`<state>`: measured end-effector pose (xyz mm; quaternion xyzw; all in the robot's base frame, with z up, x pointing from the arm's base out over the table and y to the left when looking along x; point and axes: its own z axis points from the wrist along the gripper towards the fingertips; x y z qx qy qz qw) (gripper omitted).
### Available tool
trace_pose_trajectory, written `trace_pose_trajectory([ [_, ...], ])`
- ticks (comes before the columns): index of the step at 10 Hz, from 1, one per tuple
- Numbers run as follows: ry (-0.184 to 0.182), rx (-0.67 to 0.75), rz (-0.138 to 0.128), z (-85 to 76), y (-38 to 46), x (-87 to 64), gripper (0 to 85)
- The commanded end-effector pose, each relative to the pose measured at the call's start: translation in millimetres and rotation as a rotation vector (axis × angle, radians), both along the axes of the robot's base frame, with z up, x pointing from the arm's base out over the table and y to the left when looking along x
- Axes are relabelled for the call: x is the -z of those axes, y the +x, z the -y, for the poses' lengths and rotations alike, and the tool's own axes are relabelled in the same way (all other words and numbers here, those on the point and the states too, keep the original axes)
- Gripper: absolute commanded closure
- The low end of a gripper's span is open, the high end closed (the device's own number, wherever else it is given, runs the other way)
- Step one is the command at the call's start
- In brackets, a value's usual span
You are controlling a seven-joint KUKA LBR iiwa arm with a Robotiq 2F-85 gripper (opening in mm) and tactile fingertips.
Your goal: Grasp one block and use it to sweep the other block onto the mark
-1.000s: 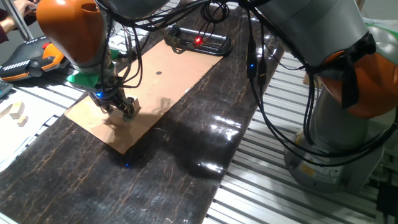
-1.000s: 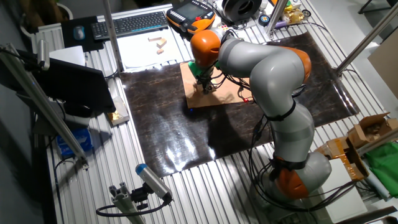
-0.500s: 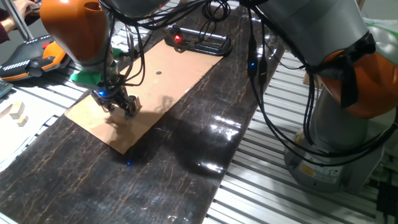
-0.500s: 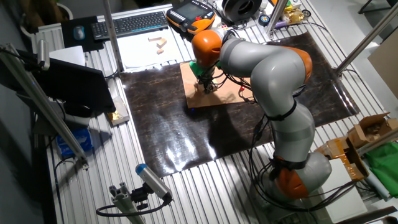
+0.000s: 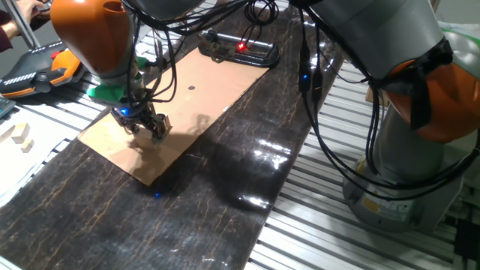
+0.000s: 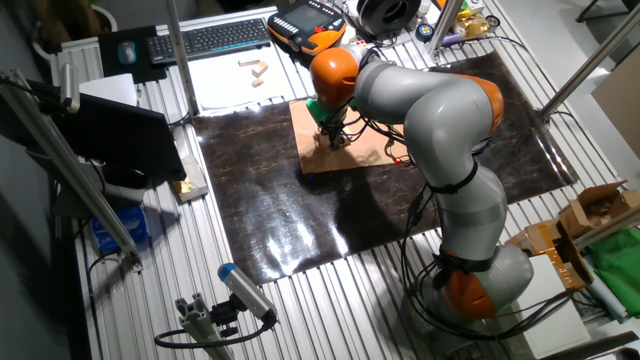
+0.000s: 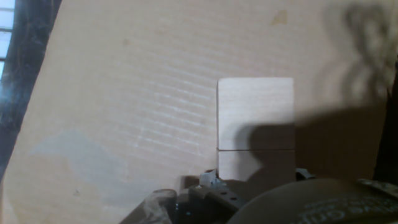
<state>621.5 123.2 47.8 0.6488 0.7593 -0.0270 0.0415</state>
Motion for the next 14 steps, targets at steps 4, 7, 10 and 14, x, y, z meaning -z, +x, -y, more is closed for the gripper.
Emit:
trace_pose_trajectory([
  [4, -0.003, -0.003, 0.000, 3.9, -0.4, -1.5, 84.3],
  [7, -0.005, -0.011, -0.001, 8.0, -0.5, -2.5, 84.3],
  [10, -0.005, -0.020, 0.000, 12.4, -0.8, -1.9, 84.3],
  [14, -0.002, -0.026, 0.001, 19.0, -1.9, -1.5, 84.3],
])
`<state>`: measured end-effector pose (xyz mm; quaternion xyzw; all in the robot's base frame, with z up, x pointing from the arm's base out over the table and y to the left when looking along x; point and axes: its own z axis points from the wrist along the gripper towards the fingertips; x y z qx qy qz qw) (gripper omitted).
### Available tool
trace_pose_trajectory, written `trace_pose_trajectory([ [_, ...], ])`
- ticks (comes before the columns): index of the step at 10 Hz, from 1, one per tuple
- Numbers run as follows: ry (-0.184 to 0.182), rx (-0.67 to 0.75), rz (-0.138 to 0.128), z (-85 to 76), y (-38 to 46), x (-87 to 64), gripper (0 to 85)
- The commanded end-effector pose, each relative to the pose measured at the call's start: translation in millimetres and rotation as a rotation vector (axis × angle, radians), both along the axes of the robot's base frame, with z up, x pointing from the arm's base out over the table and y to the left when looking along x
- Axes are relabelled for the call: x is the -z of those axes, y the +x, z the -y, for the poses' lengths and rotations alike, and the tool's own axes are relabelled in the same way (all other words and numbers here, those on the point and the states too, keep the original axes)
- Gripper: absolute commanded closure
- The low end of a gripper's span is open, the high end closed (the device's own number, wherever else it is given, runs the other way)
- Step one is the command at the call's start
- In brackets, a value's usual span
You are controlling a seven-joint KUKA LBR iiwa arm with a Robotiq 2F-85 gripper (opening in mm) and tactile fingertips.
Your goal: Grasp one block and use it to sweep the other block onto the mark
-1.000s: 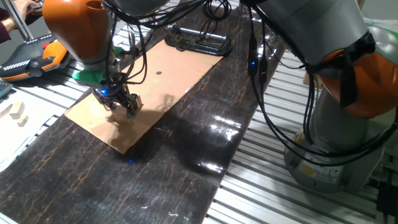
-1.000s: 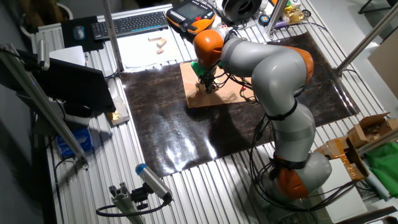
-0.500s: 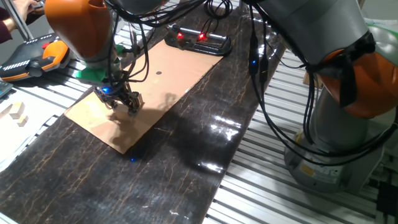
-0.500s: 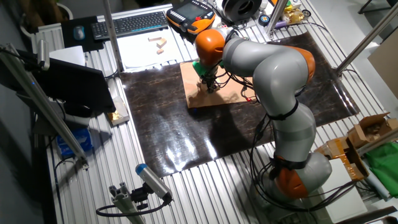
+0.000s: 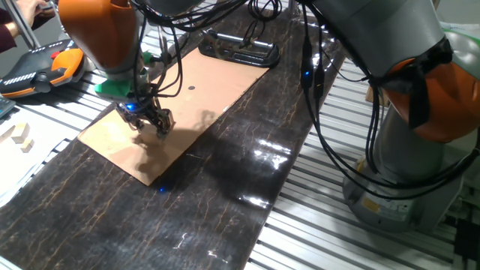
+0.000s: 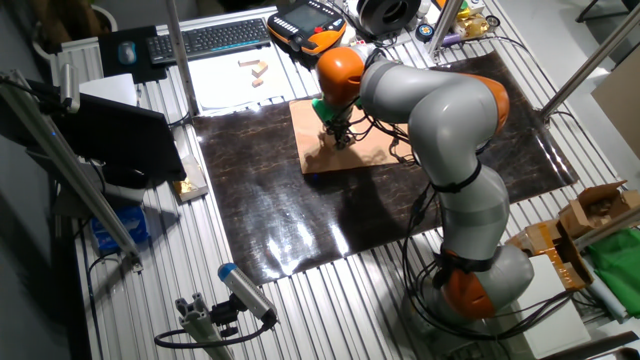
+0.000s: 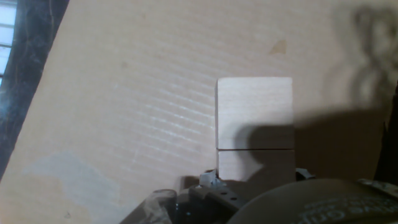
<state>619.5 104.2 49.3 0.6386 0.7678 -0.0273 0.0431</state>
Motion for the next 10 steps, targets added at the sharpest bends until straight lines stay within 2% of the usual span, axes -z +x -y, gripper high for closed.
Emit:
trace_pose_trajectory([
  [1, 0.001, 0.000, 0.000, 1.2, 0.1, 0.0, 84.3],
  [10, 0.002, 0.004, 0.005, 10.6, 1.7, -2.6, 84.3],
])
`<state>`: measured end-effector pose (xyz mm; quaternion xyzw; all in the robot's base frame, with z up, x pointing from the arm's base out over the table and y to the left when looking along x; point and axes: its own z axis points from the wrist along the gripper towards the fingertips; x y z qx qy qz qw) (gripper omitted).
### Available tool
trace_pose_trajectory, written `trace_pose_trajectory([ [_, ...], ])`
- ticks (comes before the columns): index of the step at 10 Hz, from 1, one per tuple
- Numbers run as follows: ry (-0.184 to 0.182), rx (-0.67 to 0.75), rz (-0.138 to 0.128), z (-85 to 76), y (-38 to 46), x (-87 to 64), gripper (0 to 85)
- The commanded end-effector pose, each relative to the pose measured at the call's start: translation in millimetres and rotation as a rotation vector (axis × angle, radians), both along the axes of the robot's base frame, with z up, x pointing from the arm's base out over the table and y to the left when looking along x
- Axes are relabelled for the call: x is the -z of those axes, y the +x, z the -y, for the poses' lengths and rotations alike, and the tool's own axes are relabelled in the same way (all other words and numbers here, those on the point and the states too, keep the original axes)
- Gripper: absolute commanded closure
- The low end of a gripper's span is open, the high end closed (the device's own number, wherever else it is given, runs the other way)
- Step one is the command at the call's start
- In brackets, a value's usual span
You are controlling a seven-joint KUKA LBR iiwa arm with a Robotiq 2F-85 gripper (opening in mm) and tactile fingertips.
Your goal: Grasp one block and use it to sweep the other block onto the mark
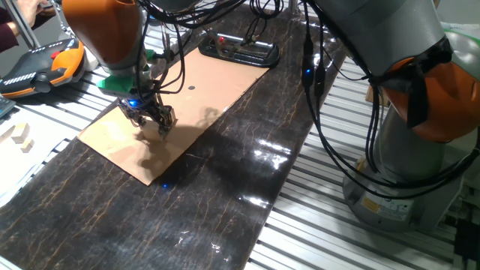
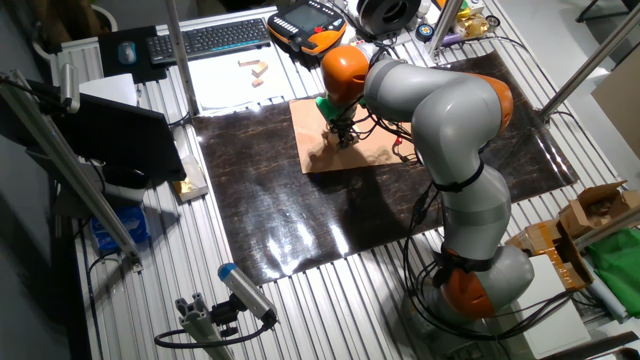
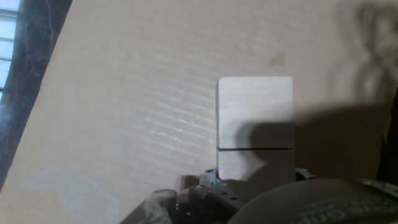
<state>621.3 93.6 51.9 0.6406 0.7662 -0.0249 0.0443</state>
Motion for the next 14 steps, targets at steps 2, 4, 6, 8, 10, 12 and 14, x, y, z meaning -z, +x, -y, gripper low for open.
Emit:
trace_pose_trajectory([
  [2, -0.005, -0.002, 0.000, 2.0, 0.6, -0.6, 84.3],
  [4, -0.005, -0.007, 0.001, 3.0, 0.4, 0.5, 84.3],
  [6, -0.006, -0.010, 0.002, 5.0, 0.9, 0.9, 84.3],
  [8, -0.008, -0.012, 0.005, 7.0, 1.0, 1.7, 84.3],
  [10, -0.013, -0.015, 0.005, 9.2, 2.0, 1.3, 84.3],
  [12, -0.017, -0.016, 0.005, 11.3, 2.8, 0.9, 84.3],
  [14, -0.017, -0.019, 0.006, 13.5, 3.6, 1.3, 84.3],
])
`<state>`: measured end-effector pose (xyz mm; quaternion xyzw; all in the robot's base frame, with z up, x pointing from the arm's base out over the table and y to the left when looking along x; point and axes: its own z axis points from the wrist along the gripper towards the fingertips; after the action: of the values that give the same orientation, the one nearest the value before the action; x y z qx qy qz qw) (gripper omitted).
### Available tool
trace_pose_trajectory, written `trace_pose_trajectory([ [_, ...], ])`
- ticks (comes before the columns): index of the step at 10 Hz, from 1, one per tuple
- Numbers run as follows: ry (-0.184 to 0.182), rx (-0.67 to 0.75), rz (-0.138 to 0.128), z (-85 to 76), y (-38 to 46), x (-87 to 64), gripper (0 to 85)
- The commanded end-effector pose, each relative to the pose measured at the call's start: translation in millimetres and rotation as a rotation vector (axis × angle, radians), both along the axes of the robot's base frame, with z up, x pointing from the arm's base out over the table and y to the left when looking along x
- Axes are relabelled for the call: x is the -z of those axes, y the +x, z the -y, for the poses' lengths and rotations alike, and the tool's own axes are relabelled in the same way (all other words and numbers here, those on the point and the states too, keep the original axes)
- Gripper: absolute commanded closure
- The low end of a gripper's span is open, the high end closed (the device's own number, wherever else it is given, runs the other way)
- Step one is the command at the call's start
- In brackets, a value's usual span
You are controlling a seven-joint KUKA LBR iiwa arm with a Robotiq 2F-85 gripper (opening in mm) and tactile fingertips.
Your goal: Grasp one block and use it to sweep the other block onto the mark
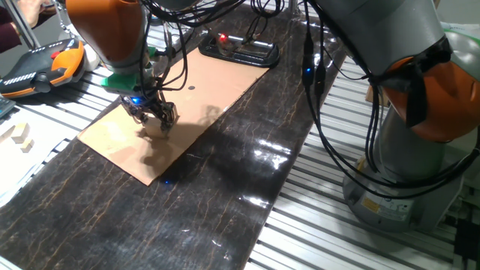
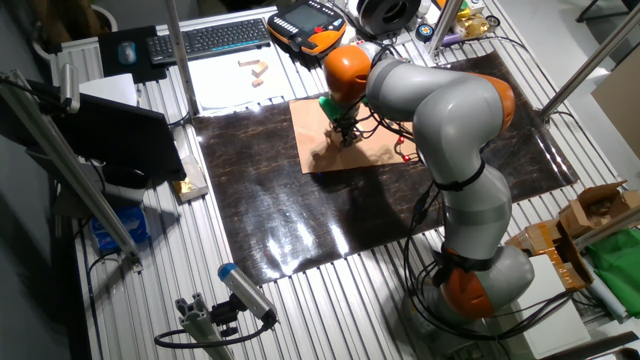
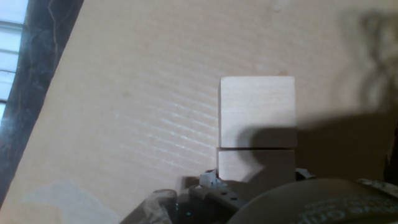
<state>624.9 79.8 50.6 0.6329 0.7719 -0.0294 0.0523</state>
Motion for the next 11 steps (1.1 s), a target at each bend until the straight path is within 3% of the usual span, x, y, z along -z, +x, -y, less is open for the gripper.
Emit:
trace_pose_trajectory([
  [1, 0.000, 0.000, 0.000, 1.1, 0.3, 0.3, 84.3],
  [11, 0.002, 0.003, 0.000, 16.7, -1.2, 1.5, 84.3],
])
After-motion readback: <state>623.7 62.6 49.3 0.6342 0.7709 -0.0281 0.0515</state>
